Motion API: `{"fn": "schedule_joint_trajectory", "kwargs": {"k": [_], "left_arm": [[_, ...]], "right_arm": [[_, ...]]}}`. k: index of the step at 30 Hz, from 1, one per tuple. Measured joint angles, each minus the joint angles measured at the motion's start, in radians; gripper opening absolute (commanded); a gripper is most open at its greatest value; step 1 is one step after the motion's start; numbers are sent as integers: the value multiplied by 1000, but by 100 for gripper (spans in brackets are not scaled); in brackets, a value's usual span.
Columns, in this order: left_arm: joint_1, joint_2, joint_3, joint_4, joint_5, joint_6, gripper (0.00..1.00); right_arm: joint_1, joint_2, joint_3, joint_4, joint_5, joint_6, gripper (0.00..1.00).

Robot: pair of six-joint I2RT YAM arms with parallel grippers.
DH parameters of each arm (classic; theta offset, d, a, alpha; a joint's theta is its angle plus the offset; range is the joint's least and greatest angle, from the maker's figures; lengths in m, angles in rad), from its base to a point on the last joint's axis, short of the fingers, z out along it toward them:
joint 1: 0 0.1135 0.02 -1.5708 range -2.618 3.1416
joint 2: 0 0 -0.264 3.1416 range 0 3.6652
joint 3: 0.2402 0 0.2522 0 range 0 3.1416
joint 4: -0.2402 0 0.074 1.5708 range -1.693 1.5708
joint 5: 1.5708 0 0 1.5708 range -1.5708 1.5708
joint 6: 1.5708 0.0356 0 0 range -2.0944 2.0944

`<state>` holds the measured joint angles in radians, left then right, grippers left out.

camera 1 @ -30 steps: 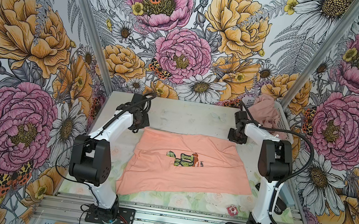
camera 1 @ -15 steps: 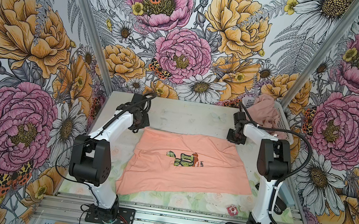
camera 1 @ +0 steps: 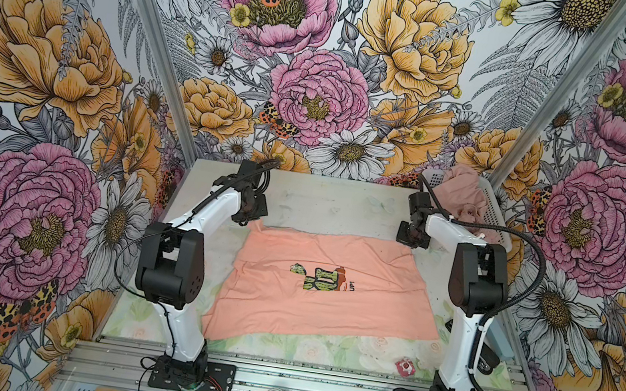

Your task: Fold and stack the mixed laundry pile

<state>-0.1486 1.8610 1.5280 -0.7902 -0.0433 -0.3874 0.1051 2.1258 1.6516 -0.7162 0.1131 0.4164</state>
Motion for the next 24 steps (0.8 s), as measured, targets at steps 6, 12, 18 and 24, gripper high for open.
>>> {"fn": "schedule_joint_trajectory", "kwargs": {"k": [6,12,18,24], "left_arm": [[-5,82,134,7,13,-6,0],[-5,117,267,11,15,-6,0],[-5,147,350,14,29,-6,0],[-11,146,314,23,48,-5,0]], "right_arm": [[-1,-58,52,9,0,-14,0],[-2,-72,53,19,8,-14,0],[-6,-77,53,20,15,-14,0],[-6,-124,21,28,3,-14,0]]}}
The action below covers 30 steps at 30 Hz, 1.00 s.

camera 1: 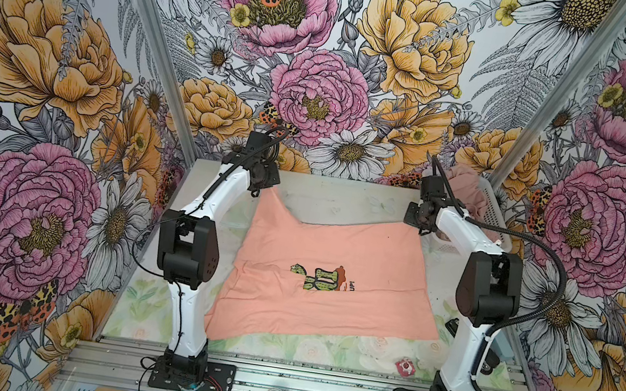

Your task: Fold and stack the mixed laundry pile

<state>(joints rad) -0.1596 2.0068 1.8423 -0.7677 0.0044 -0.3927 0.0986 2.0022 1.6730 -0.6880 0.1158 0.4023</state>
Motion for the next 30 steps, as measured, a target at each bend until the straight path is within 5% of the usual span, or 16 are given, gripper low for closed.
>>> {"fn": "schedule_joint_trajectory", "kwargs": {"k": [10,18,30], "left_arm": [[-40,-202,-385,8,8,-14,0],[-60,-478,-562,36,7,-54,0],[-102,-663,-843,33,8,-130,0]], "right_arm": [[3,-180,-269,24,-80,1,0],[10,-320,-463,27,-133,16,0],[11,-459,-651,25,-169,35,0]]}}
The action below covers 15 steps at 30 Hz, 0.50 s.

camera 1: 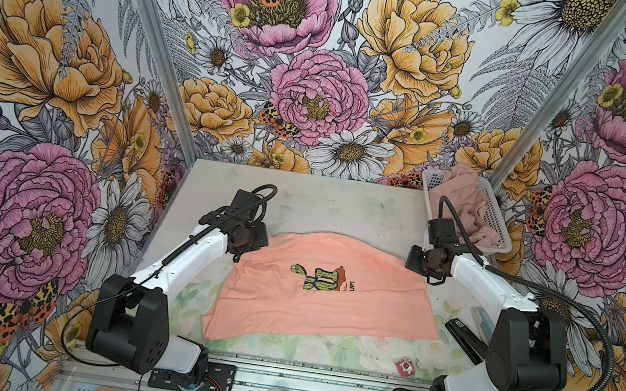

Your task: Fold and stack the mixed laundry pile

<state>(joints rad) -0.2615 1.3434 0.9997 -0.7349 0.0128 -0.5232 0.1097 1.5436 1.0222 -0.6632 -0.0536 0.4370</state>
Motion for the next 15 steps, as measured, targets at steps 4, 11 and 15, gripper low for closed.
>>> {"fn": "schedule_joint_trajectory", "kwargs": {"k": [4,11,15], "left_arm": [[-1,-85,-54,0,0,-16,0],[-8,-186,-135,-6,11,-54,0],[-27,-216,-164,-13,17,-79,0]], "right_arm": [[-12,-4,-34,-8,5,0,0],[-39,-5,-36,-8,30,-1,0],[-39,-5,-35,-8,31,-1,0]]}}
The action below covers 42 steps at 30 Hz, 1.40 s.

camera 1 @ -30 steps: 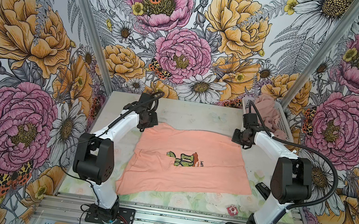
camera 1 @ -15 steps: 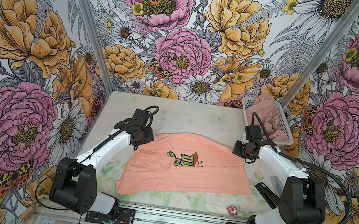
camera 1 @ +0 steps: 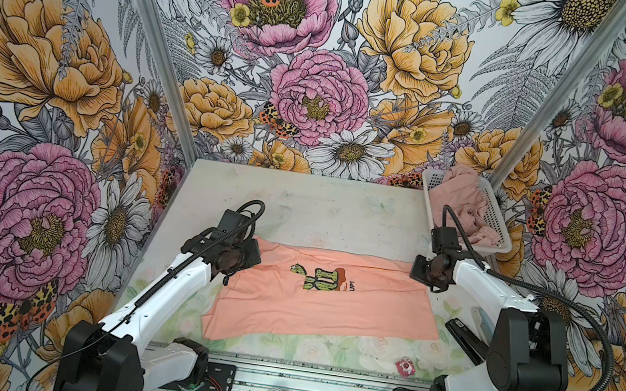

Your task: Fold and stack the mixed laundry pile

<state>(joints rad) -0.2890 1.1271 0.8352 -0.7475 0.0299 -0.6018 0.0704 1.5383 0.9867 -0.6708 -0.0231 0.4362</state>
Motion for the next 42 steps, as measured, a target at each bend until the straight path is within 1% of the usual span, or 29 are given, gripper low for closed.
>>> {"fn": "schedule_joint_trajectory", "kwargs": {"k": [5,11,16,22,30,31,32,33,35,38,42], "left_arm": [[-22,-55,-11,-19,2,-29,0],[-40,-169,-46,-51,4,-69,0],[-57,-236,-95,-91,6,-105,0],[-76,-262,-129,-117,6,-133,0],[-122,-264,-153,-118,5,-160,0],[-127,-264,-157,-117,6,-161,0],[-132,-264,-163,-118,5,-164,0],[-138,-264,-167,-118,6,-167,0],[-148,-263,-174,-120,5,-175,0],[-160,-263,-177,-121,5,-182,0],[-177,-263,-179,-120,5,-189,0]], "right_arm": [[0,-18,0,-1,0,0,0],[-6,-83,-1,-1,1,0,0],[-34,-76,-18,-1,27,0,0],[-46,-38,-26,5,45,0,0],[-46,-35,-81,18,53,0,0],[-46,-35,-86,18,53,0,6],[-46,-35,-91,18,53,1,18],[-46,-35,-94,18,53,8,27],[-46,-35,-98,15,54,16,36],[-46,-35,-100,13,58,26,39],[-46,-48,-100,2,73,28,40]]}}
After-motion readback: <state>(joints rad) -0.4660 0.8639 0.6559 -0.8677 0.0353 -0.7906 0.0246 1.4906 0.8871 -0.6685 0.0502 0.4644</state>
